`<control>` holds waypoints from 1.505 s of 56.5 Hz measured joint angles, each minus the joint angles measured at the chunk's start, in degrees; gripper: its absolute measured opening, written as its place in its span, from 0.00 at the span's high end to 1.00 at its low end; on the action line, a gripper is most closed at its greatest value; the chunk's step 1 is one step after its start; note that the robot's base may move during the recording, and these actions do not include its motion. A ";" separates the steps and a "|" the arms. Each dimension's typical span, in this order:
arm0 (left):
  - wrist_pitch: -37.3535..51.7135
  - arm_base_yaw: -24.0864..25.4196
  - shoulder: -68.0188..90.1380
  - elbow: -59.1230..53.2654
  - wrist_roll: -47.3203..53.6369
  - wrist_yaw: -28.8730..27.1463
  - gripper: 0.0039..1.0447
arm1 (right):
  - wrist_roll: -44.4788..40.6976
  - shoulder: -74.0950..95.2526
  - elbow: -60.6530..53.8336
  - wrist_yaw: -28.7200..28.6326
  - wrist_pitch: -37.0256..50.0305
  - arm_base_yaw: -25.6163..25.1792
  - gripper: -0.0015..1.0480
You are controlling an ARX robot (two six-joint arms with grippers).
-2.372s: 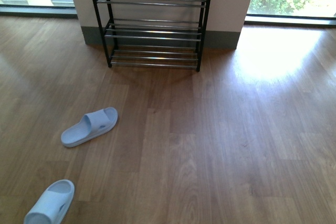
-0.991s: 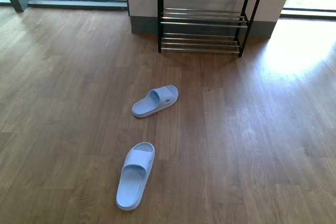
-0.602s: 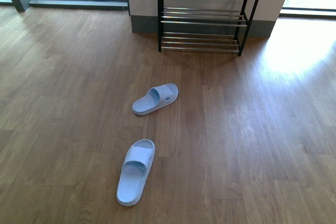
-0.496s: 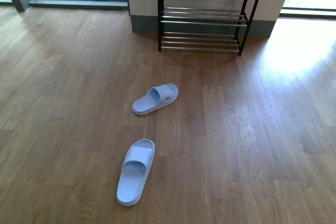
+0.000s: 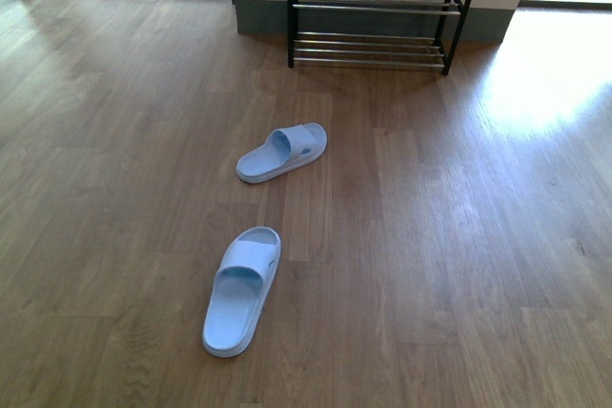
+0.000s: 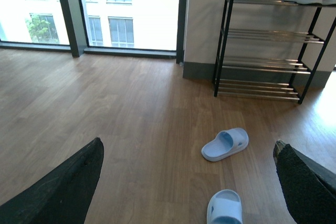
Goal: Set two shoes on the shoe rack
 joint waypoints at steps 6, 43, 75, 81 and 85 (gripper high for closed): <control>-0.02 0.00 0.00 0.00 0.02 0.00 0.09 | 0.00 -0.02 0.00 0.00 -0.02 0.00 0.09; 0.00 0.00 0.00 -0.02 0.02 0.00 0.09 | 0.00 -0.04 0.00 0.00 0.00 0.00 0.09; 0.00 0.00 0.00 0.00 0.02 0.02 0.09 | 0.00 -0.04 0.00 0.09 0.00 0.02 0.09; -0.02 0.00 0.00 0.00 0.00 -0.15 0.09 | 0.00 -0.02 0.00 -0.07 -0.02 0.02 0.09; -0.02 0.00 0.00 0.00 0.02 -0.11 0.09 | 0.00 -0.02 0.00 -0.02 -0.02 0.02 0.09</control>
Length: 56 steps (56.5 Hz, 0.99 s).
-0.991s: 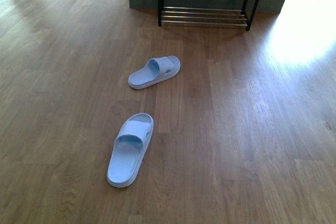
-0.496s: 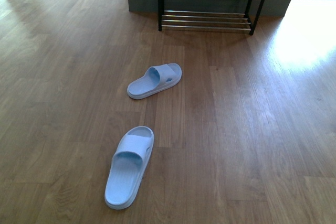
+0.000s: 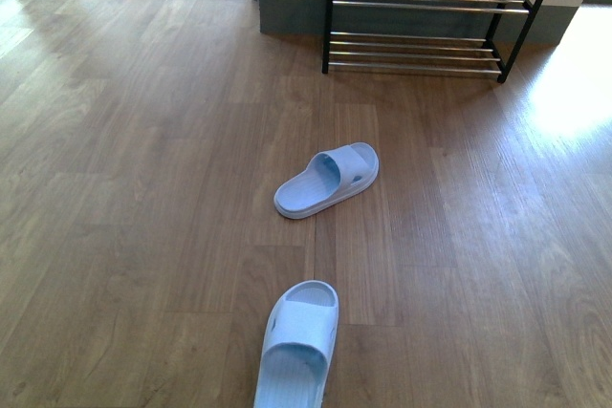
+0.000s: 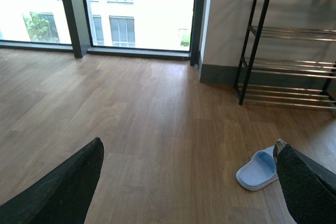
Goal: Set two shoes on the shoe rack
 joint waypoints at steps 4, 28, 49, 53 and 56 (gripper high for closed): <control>0.00 0.00 0.00 0.00 0.00 0.00 0.09 | 0.00 0.00 0.00 -0.02 0.00 0.00 0.09; 0.00 0.00 0.00 -0.02 0.00 0.09 0.09 | -3.65 33.53 2.45 2.19 16.00 -4.87 0.09; 0.02 0.00 0.00 0.00 0.00 0.11 0.09 | -16.61 102.88 14.82 -3.93 45.38 -6.88 0.09; 0.00 0.00 0.00 0.00 0.00 0.11 0.09 | -18.16 111.23 17.20 -4.50 46.64 -6.56 0.09; 0.02 0.00 0.00 0.00 0.00 0.11 0.09 | -19.80 117.28 19.45 -4.98 46.40 -6.03 0.09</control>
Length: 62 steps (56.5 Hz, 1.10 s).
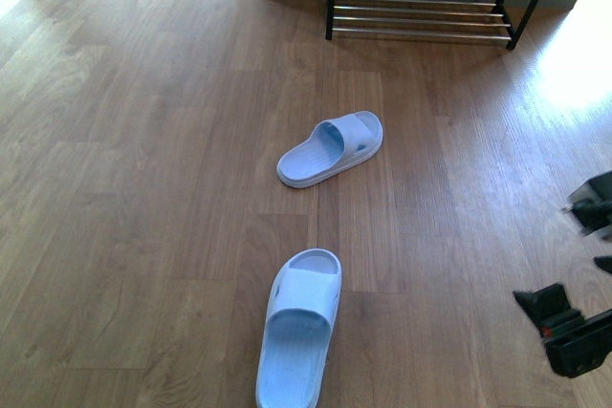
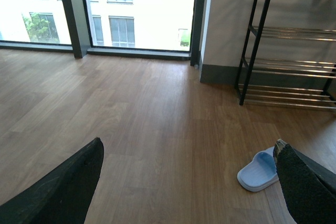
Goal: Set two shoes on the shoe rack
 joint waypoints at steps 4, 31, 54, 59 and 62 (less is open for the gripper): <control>-0.02 0.00 0.00 0.00 0.00 0.00 0.09 | -1.73 6.43 2.60 -1.53 -0.39 0.72 0.09; 0.00 0.00 0.00 0.00 0.00 0.00 0.09 | -1.11 29.31 16.37 -5.79 -1.75 11.32 0.09; -0.02 0.00 0.00 0.00 0.00 0.00 0.09 | 11.69 40.79 27.65 3.28 2.69 15.74 0.09; 0.00 0.00 0.00 0.00 0.00 0.00 0.09 | 15.02 42.03 29.53 2.78 1.66 16.11 0.09; 0.00 0.00 0.00 0.00 0.00 0.00 0.09 | 16.33 42.21 30.12 2.62 0.48 16.11 0.09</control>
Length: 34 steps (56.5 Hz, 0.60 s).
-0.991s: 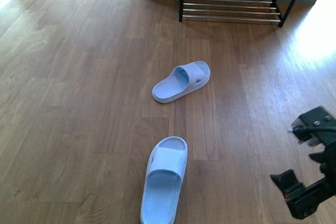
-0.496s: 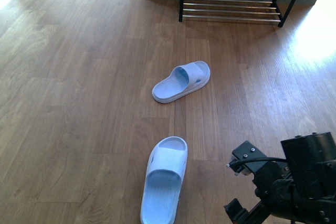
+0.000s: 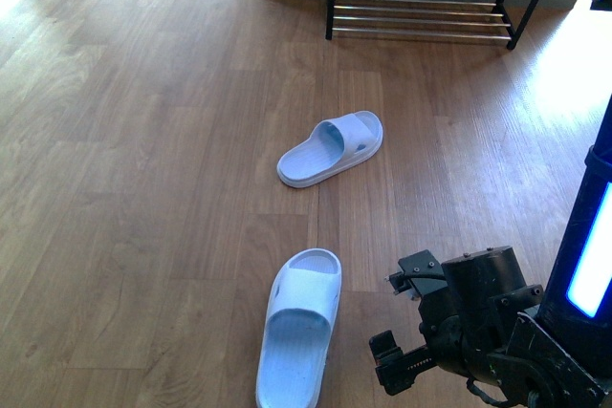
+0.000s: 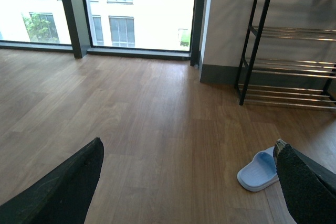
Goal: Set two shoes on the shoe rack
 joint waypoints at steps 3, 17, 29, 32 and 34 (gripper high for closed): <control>0.00 0.00 0.00 0.00 0.00 0.00 0.09 | 0.57 0.00 -0.02 -0.22 -0.15 0.00 0.09; -0.02 0.00 0.00 0.00 0.00 0.00 0.09 | 0.61 -4.87 -5.68 -4.81 2.38 -0.85 0.09; 0.00 0.00 0.00 0.00 0.00 0.00 0.09 | -0.50 -15.43 -14.03 -7.17 6.75 -3.82 0.09; 0.00 0.00 0.00 -0.02 0.00 0.00 0.09 | -0.50 -17.44 -15.41 -7.19 7.15 -4.02 0.09; 0.00 0.00 0.00 0.00 0.00 0.00 0.09 | -0.48 -18.93 -16.35 -7.52 7.28 -4.09 0.09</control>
